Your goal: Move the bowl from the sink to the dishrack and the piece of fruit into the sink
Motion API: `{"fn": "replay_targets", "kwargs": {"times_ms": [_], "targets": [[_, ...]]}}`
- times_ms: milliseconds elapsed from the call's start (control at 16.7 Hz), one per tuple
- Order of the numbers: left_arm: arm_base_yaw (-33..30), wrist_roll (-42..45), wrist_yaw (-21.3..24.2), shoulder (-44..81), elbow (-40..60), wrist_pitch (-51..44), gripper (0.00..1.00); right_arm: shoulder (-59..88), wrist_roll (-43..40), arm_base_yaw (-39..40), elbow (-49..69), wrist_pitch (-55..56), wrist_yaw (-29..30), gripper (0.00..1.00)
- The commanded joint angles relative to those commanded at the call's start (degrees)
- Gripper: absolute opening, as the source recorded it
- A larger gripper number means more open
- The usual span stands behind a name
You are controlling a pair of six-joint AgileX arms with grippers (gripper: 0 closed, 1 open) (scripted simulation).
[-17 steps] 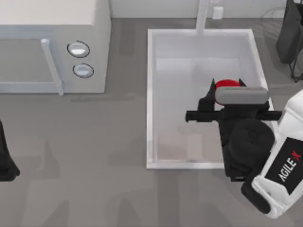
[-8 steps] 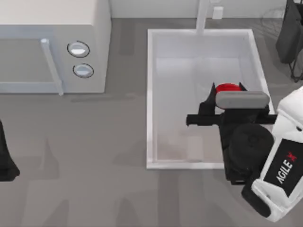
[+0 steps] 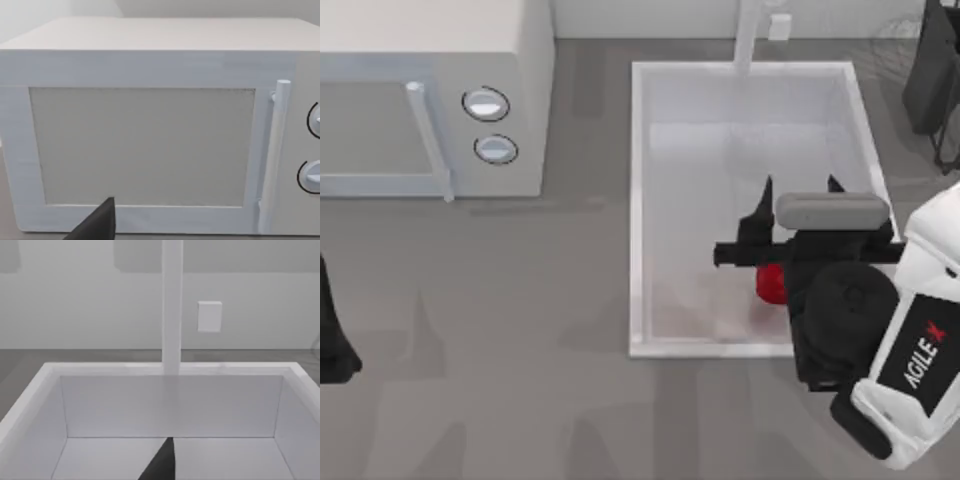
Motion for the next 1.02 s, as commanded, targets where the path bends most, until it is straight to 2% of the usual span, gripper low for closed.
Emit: {"fn": "replay_targets", "kwargs": {"times_ms": [120, 180, 720, 1020], "targets": [[0.0, 0.0, 0.0, 0.0, 0.0, 0.0, 1.0, 0.0, 0.0, 0.0, 0.0, 0.0, 0.0, 0.98], [0.0, 0.0, 0.0, 0.0, 0.0, 0.0, 1.0, 0.0, 0.0, 0.0, 0.0, 0.0, 0.0, 1.0], [0.0, 0.0, 0.0, 0.0, 0.0, 0.0, 1.0, 0.0, 0.0, 0.0, 0.0, 0.0, 0.0, 1.0], [0.0, 0.0, 0.0, 0.0, 0.0, 0.0, 1.0, -8.9, 0.6, -7.0, -3.8, -8.0, -3.1, 1.0]]}}
